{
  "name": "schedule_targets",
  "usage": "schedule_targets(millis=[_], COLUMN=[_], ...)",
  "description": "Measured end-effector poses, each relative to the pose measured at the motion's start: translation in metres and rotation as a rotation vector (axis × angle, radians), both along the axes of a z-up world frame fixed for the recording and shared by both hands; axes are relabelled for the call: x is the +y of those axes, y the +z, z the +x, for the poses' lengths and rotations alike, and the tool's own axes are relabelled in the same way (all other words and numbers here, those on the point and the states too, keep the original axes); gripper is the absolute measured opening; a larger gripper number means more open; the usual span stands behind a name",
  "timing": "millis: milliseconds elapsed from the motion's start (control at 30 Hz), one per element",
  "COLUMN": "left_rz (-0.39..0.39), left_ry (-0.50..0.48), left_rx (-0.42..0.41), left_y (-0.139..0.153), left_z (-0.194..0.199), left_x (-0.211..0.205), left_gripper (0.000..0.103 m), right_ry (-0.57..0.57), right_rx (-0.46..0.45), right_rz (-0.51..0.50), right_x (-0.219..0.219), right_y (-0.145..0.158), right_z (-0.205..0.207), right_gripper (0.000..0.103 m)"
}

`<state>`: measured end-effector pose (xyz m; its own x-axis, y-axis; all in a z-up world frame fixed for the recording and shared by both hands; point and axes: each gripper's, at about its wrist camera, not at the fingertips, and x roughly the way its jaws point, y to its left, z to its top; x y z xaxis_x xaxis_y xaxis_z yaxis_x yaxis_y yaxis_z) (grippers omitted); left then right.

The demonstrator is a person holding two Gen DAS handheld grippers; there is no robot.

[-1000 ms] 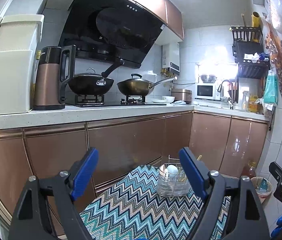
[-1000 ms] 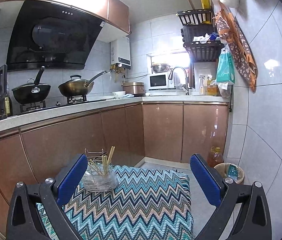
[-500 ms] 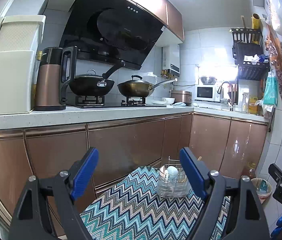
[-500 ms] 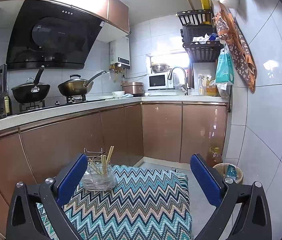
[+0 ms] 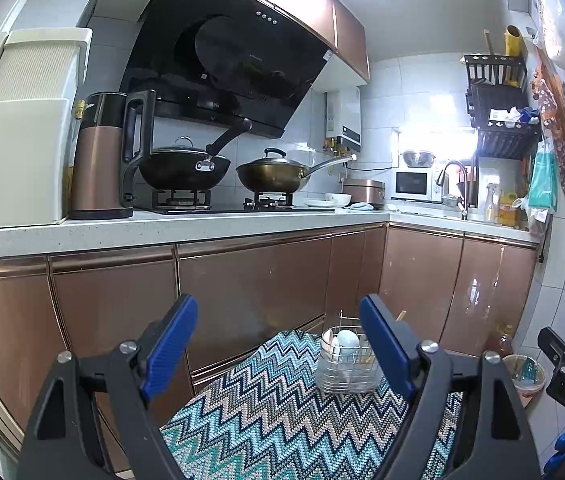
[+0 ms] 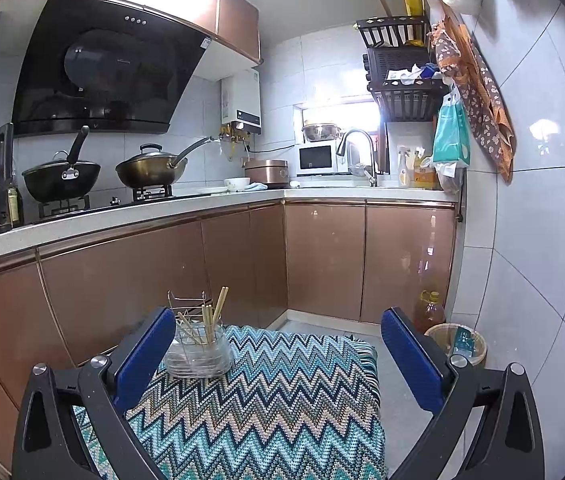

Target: Organize utensils

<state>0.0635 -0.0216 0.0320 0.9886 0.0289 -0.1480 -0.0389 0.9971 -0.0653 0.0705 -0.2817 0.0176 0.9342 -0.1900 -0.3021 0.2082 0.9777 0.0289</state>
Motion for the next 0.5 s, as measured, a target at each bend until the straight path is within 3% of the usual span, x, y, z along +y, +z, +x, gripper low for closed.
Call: schedule_targets(millis=[500], left_rz=[-0.003], left_ry=[0.032], left_rx=[0.0], left_y=[-0.0007], left_z=[0.0028], left_x=[0.0087], left_gripper=[0.082], right_ry=[-0.022], right_rx=[-0.001], right_rz=[-0.033], right_x=[0.0025], right_y=[0.0022], right_z=[-0.0053], right_gripper=[0.103])
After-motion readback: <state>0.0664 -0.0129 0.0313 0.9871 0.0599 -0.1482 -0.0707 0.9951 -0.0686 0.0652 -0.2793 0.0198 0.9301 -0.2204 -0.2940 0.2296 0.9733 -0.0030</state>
